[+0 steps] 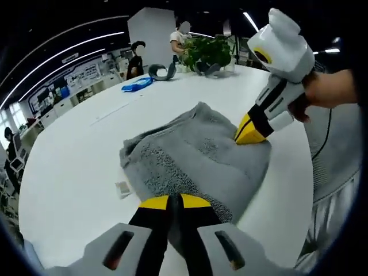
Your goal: Fold the towel on the table until its edges align and the towel forms a compact rectangular stack.
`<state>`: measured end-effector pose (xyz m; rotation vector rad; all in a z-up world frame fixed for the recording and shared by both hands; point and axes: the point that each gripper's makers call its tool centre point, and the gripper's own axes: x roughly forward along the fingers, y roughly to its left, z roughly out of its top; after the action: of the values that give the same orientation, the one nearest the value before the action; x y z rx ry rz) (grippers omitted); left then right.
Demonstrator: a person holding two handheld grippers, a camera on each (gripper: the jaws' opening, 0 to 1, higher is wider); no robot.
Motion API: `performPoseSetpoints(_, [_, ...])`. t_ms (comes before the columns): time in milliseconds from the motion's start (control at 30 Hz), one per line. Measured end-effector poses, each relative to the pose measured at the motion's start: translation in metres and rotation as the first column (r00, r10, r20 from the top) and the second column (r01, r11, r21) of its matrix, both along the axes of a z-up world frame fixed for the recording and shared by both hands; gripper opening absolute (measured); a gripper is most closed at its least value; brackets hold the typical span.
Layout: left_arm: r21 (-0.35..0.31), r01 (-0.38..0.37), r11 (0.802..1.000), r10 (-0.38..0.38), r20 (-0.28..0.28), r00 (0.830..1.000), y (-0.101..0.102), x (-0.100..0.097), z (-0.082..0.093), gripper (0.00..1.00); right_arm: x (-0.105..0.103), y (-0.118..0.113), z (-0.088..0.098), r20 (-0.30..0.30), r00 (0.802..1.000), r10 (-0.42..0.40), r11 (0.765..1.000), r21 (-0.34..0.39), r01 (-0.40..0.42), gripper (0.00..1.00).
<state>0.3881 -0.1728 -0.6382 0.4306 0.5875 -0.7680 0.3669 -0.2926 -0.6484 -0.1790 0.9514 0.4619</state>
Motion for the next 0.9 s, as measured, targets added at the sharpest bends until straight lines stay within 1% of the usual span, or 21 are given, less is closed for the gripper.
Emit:
performPoseSetpoints(67, [0.015,-0.002,1.000,0.002,0.014,1.000,-0.002,0.005,0.000,0.04,0.006,-0.001,0.000,0.000,1.000,-0.015,1.000,-0.001,0.015,0.00])
performPoseSetpoints(167, [0.044,0.001,0.999,-0.004,0.051,0.999,-0.004,0.017,-0.002,0.03,0.013,-0.002,-0.001,0.011,1.000,-0.020,1.000,-0.014,0.020,0.00])
performPoseSetpoints(333, [0.058,-0.008,0.998,0.003,0.076,0.997,-0.007,0.033,-0.003,0.02,0.028,-0.005,-0.002,0.027,0.999,-0.024,0.999,-0.034,0.025,0.00])
performPoseSetpoints(367, [0.058,-0.010,0.998,0.005,0.075,0.997,-0.007,0.033,-0.003,0.02,0.029,-0.005,-0.002,0.028,0.999,-0.024,0.999,-0.035,0.025,0.00])
performPoseSetpoints(433, [0.055,-0.031,0.998,0.027,0.070,0.997,-0.009,0.040,-0.002,0.02,0.038,-0.008,-0.002,0.037,0.999,-0.032,0.998,-0.045,0.034,0.00])
performPoseSetpoints(533, [0.057,-0.040,0.998,0.037,0.063,0.997,-0.011,0.048,-0.003,0.02,0.050,-0.010,-0.003,0.034,0.999,-0.012,0.996,-0.082,0.015,0.00])
performPoseSetpoints(733, [0.062,-0.060,0.996,0.057,0.052,0.997,-0.013,0.057,-0.003,0.02,0.062,-0.013,-0.002,0.027,1.000,0.005,0.993,-0.114,-0.002,0.00])
performPoseSetpoints(800, [0.051,-0.078,0.996,0.076,0.044,0.996,-0.012,0.056,-0.003,0.02,0.063,-0.014,-0.002,0.024,1.000,0.009,0.993,-0.118,-0.006,0.00])
performPoseSetpoints(867, [0.039,-0.101,0.994,0.100,0.032,0.994,-0.011,0.056,-0.001,0.02,0.062,-0.015,0.000,0.014,1.000,-0.006,0.995,-0.102,0.008,0.00])
performPoseSetpoints(900, [0.008,-0.145,0.989,0.145,0.001,0.989,-0.009,0.054,0.002,0.03,0.060,-0.015,0.002,0.019,1.000,0.000,0.995,-0.098,0.002,0.00])
